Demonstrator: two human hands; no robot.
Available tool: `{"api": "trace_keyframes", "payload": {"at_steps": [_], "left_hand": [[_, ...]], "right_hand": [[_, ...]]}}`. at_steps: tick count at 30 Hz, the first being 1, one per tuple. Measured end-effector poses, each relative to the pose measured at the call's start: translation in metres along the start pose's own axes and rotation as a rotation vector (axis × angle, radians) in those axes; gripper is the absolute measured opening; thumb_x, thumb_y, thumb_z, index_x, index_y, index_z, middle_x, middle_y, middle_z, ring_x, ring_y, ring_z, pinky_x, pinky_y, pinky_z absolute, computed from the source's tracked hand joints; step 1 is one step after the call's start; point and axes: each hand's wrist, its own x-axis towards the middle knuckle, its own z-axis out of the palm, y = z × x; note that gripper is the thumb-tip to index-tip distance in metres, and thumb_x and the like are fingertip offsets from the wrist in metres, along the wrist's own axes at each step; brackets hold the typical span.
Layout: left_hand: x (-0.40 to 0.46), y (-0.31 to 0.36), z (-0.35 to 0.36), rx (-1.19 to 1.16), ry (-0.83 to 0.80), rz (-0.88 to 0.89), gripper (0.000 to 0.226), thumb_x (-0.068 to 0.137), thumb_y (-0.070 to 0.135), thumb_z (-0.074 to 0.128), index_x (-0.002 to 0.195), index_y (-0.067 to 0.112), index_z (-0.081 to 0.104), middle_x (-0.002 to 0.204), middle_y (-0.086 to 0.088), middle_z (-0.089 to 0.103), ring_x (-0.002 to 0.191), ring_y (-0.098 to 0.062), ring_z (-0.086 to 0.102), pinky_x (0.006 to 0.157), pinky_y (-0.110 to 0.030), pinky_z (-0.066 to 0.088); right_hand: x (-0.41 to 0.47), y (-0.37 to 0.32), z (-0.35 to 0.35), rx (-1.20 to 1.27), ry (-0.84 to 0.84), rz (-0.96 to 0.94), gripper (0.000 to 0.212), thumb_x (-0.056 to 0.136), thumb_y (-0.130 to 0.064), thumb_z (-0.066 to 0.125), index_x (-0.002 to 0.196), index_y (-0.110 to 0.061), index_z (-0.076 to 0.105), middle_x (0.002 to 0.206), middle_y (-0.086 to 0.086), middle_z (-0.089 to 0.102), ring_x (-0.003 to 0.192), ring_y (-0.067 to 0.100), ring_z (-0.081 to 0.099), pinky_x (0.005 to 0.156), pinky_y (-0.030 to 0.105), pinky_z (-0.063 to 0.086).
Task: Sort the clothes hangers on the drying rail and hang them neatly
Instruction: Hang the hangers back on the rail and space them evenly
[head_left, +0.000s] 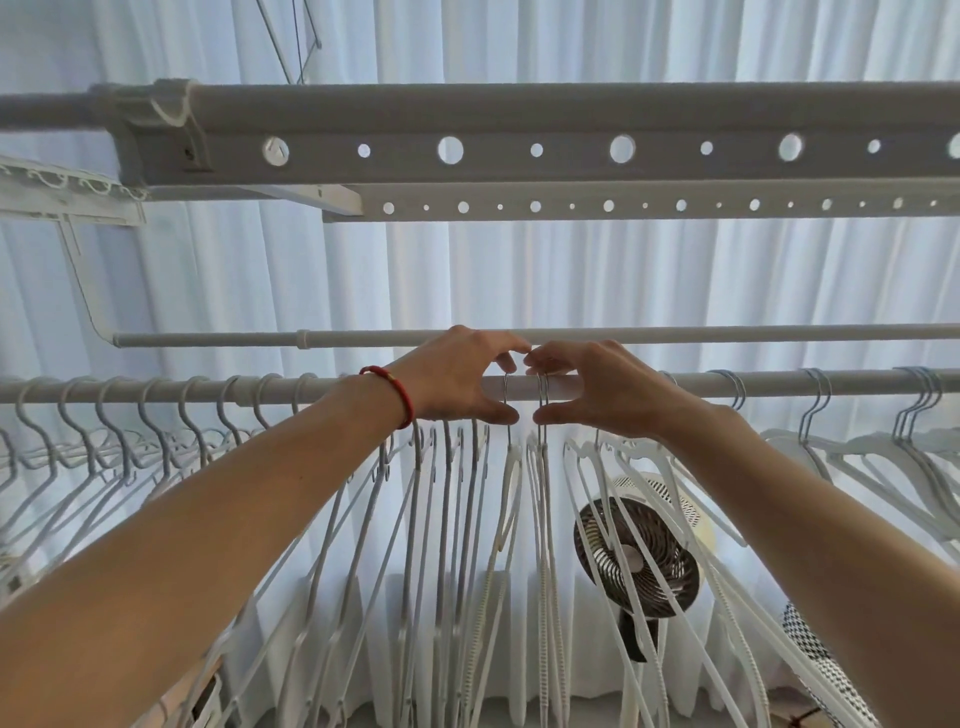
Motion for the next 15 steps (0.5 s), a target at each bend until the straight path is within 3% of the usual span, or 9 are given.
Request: {"api": "trace_keyframes", "payload": {"at_steps": [3,15], "left_hand": [[0.002,0.0,0.002,-0.007,0.01,0.004,0.081,0.074,0.044,0.086,0.144,0.03,0.049,0.124,0.014,0.066,0.101,-0.007,0.054,0.091,-0.028,0.045],[0.003,-0.002,0.002,0.016,-0.002,-0.017,0.083,0.075,0.047,0.084,0.146,0.028,0.046,0.128,0.013,0.064,0.108,-0.01,0.054,0.099,-0.037,0.047]], "right_hand": [[0.001,0.002,-0.001,0.015,-0.011,0.006,0.068,0.073,-0.035,0.091,0.133,-0.02,0.063,0.126,-0.006,0.072,0.117,0.009,0.065,0.095,0.022,0.045],[-0.003,0.015,-0.007,0.018,-0.031,0.04,0.072,0.072,-0.031,0.092,0.137,-0.021,0.061,0.126,-0.006,0.071,0.117,0.009,0.065,0.098,0.023,0.045]]}}
